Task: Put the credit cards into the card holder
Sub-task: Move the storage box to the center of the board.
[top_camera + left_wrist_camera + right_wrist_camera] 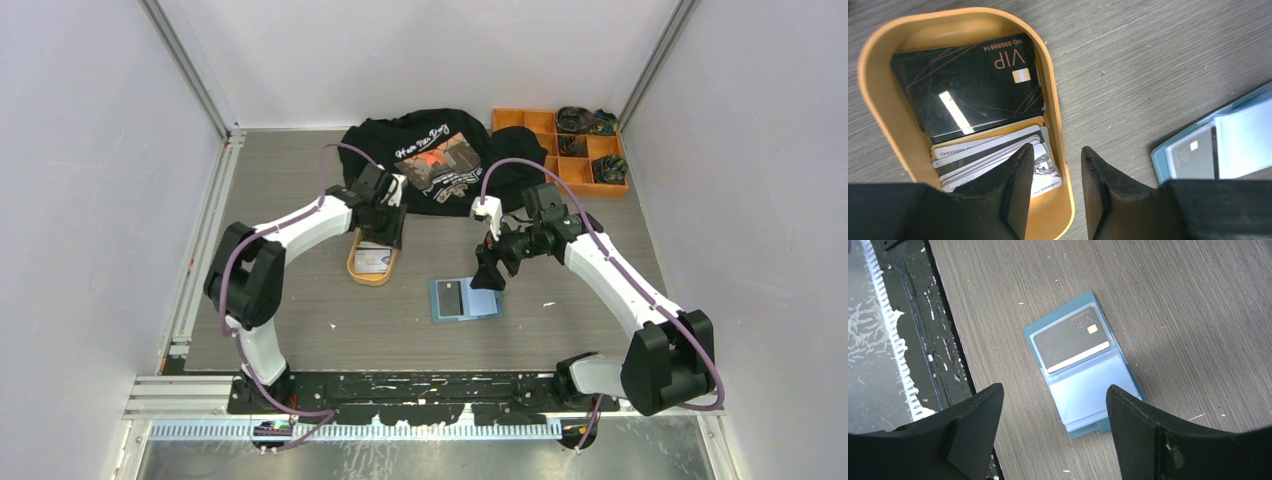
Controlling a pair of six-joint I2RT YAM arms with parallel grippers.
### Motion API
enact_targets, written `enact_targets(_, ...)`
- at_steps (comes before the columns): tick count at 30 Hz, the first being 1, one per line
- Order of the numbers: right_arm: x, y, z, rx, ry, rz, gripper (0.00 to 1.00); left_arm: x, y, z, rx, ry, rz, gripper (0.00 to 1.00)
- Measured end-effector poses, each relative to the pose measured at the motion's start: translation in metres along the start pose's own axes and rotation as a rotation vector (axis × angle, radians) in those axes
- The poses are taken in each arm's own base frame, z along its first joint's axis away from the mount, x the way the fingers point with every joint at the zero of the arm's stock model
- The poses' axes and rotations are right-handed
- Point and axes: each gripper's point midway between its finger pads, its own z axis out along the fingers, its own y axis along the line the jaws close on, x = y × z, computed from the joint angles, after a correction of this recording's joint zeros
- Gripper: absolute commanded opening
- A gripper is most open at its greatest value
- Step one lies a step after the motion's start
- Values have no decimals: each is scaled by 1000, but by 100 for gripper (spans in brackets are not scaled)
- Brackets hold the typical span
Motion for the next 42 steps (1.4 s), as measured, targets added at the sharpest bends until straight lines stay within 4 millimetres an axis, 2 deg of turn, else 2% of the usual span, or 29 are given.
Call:
enact_targets(6, 1, 1, 0, -3, 5, 2, 80, 16, -5, 10, -10, 103, 86, 21)
enact_targets(12, 1, 1, -1, -4, 6, 2, 80, 20, -11, 11, -9, 141, 188, 5)
enact_targets(16, 1, 1, -1, -4, 6, 0, 80, 26, -18, 10, 7, 157, 262, 1)
enact_targets(20, 0, 1, -1, -4, 6, -3, 80, 32, -30, 10, 58, 166, 361, 1)
enact_targets(26, 1, 2, -1, -10, 8, -16, 80, 58, -52, 2, 161, 199, 613, 2)
enact_targets(28, 2, 4, -2, -19, 9, -18, 80, 69, -64, -1, 194, 206, 722, 5)
enact_targets(30, 2, 6, -2, -30, 8, -21, 80, 78, -72, -3, 216, 208, 800, 13)
enact_targets(34, 1, 11, -3, -49, 2, -28, 80, 87, -80, -9, 227, 190, 862, 35)
enact_targets(38, -3, 15, -6, -53, -17, -42, 80, 69, -77, -24, 176, 47, 798, 54)
enact_targets(42, -13, 19, -11, -42, -53, -53, 80, 43, -77, -65, 165, -217, 650, 77)
